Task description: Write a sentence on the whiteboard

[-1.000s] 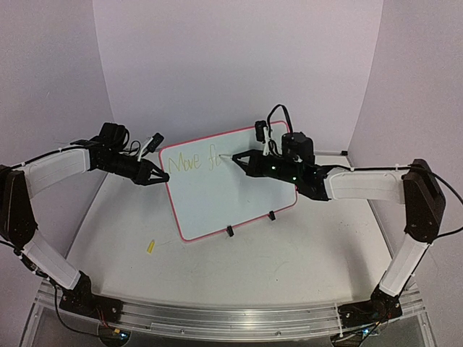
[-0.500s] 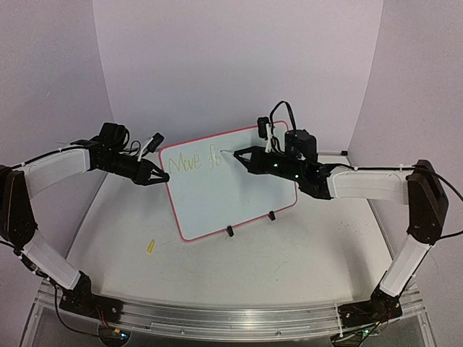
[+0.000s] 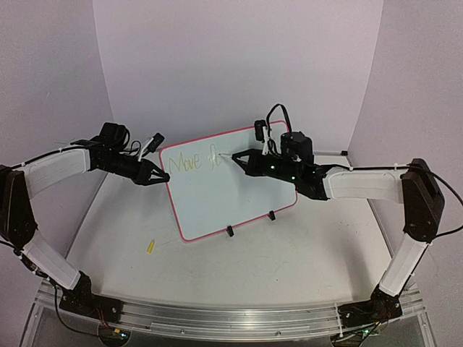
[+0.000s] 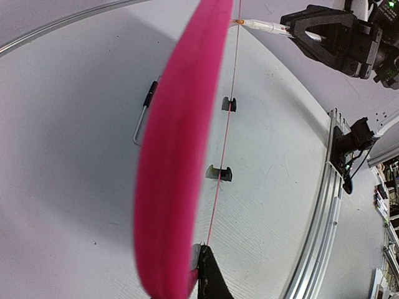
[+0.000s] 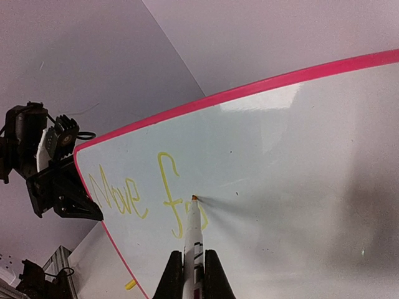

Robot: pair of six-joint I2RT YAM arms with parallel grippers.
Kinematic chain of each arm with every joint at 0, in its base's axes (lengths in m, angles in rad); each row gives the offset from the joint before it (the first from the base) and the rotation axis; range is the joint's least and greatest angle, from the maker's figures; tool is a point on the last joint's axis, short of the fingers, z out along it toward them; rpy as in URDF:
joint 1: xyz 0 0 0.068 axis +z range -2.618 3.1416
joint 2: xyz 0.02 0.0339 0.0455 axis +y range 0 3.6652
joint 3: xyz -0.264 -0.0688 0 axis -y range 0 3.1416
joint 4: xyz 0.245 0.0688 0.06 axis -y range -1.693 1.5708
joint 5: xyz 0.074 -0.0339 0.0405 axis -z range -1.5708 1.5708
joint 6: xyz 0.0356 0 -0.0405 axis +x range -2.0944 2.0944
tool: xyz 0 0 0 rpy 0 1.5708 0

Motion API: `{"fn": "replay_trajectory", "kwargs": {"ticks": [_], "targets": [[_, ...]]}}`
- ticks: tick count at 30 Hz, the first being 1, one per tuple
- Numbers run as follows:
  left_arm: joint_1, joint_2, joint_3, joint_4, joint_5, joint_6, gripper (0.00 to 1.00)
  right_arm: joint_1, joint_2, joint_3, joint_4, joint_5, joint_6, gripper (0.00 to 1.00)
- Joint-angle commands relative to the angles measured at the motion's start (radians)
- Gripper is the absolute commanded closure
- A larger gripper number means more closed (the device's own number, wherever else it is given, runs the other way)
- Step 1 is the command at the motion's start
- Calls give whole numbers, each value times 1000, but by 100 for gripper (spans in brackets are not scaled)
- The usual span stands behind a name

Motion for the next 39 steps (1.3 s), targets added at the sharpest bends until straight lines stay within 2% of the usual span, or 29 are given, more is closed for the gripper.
{"fn": "replay_trajectory", "kwargs": {"ticks": [1, 6, 24, 39], "targets": [[-27, -3, -6, -17, -79, 31, 100, -3, -17, 6, 14, 98, -4, 100], [-27, -4, -7, -17, -81, 31, 100, -4, -53, -35, 12, 137, -6, 100], [-29, -2, -7, -19, -84, 31, 100, -4, -45, -111, -21, 80, 10, 100], [-32, 1, -7, -21, -89, 31, 100, -4, -31, -99, 147, 126, 79, 100]]}}
